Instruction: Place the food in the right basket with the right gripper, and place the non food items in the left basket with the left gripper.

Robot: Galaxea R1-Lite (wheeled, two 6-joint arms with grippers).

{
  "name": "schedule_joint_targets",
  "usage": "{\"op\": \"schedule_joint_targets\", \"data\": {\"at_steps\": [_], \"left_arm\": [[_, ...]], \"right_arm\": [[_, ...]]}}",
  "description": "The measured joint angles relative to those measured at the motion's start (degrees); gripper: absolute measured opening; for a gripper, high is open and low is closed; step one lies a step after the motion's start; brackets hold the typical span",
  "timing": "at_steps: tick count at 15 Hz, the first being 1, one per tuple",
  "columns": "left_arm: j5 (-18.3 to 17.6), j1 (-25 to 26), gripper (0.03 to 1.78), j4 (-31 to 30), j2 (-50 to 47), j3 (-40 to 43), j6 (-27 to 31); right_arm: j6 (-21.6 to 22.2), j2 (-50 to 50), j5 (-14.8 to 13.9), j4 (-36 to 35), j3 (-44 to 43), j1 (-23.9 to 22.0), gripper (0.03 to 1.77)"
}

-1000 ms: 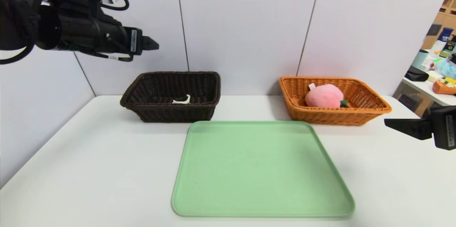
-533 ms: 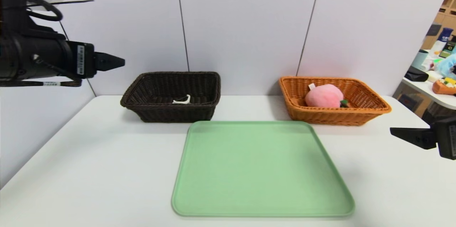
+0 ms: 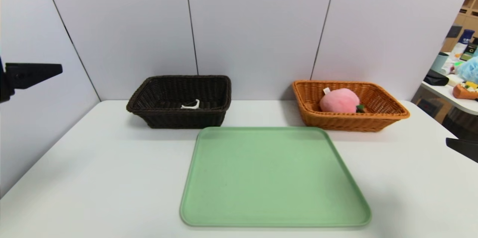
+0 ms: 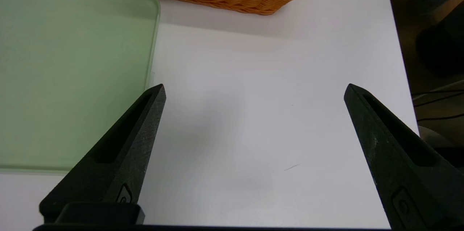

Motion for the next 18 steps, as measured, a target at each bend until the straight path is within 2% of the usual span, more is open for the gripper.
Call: {"op": "schedule_joint_targets", "data": {"at_steps": [5,10,13,18], "left_arm": [[0.0,1.9,1.69,-2.1,-12.8,11.9,-0.3],[-0.1,2.2,1.69,-2.2,-25.6,18.7,-1.0],[0.0,2.4,1.69,-2.0,-33.2,22.9,-0.9],[-0.5,2.9,1.69,1.8,-41.8,26.0,-0.4]], "right_arm": [[0.1,-10.3,-0.7,0.2,2.2,-0.3,1.7],[0.1,-22.7,-1.9,1.1,5.8,-0.3,1.7],[0.1,-29.2,-2.2,4.3,6.5,-0.3,1.7],[0.5,-37.1,-2.6,4.4,9.6,-1.1,1.7]]}}
